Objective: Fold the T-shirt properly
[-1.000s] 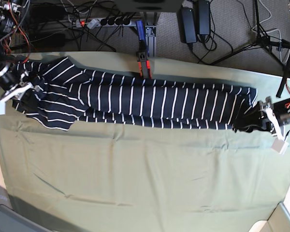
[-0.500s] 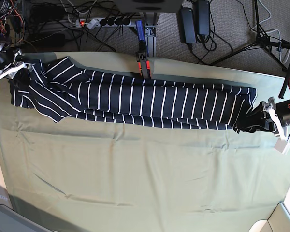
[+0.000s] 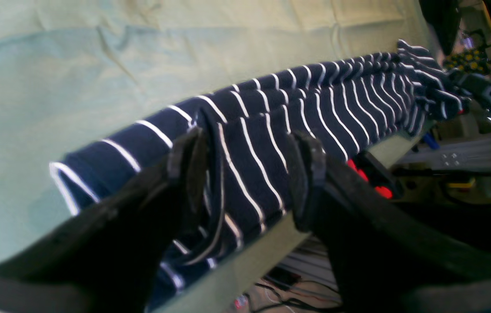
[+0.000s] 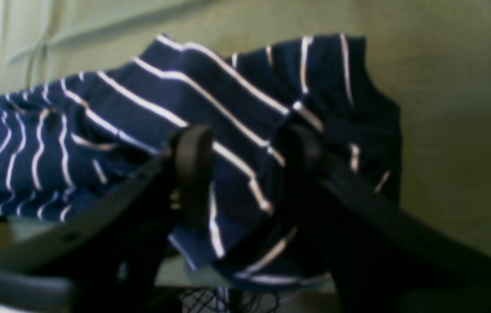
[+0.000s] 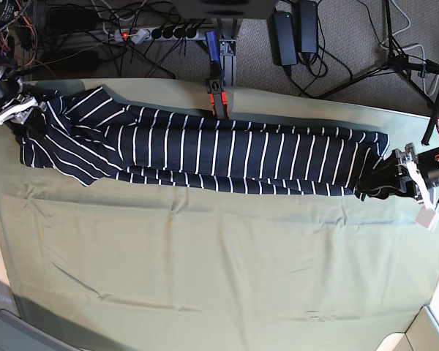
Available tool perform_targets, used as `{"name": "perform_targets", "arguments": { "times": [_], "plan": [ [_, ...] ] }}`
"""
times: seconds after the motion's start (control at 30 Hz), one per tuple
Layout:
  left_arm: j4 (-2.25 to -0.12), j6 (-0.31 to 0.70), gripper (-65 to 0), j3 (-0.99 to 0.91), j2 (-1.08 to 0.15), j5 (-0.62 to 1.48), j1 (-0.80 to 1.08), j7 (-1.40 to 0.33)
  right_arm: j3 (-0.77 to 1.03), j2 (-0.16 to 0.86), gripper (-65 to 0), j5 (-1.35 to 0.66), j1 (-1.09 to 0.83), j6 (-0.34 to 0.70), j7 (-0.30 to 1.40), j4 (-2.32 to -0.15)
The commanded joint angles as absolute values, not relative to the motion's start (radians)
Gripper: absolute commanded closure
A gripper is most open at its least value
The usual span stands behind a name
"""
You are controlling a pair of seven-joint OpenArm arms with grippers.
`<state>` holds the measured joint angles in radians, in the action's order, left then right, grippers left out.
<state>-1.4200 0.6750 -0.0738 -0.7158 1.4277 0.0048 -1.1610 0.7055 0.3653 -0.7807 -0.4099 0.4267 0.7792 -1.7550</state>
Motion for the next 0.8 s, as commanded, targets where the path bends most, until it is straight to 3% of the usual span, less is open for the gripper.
{"name": "perform_targets", "arguments": {
  "times": [0.0, 0.37, 0.43, 0.5, 0.77],
  "plan": [
    [-1.434, 0.698, -32.9, -0.085, -0.750, 1.428, -0.016, -1.128, 0.722, 0.382, -28.3, -0.794, -0.400, 0.477, 0.756, -1.776],
    [-1.434, 0.698, -32.9, -0.139, -0.784, 1.371, -0.018, -1.081, 0.732, 0.382, -26.9, -0.904, -0.321, 0.479, 0.790, -1.839],
    [-1.434, 0.698, -32.9, -0.139, -0.784, 1.370, -0.013, -1.081, 0.731, 0.381, -16.9, -0.919, -0.310, 0.479, 0.790, -1.839],
    [-1.433, 0.698, -32.9, -0.139, -0.784, 1.363, -0.013, -1.081, 0.731, 0.381, -0.3, -0.944, -0.305, 0.479, 0.789, -1.839],
    [-1.433, 0.698, -32.9, -0.139, -0.779, 1.311, -0.012, -1.051, 0.675, 0.379, 0.0, -0.889, -0.306, 0.481, 0.785, -1.838]
  ]
}}
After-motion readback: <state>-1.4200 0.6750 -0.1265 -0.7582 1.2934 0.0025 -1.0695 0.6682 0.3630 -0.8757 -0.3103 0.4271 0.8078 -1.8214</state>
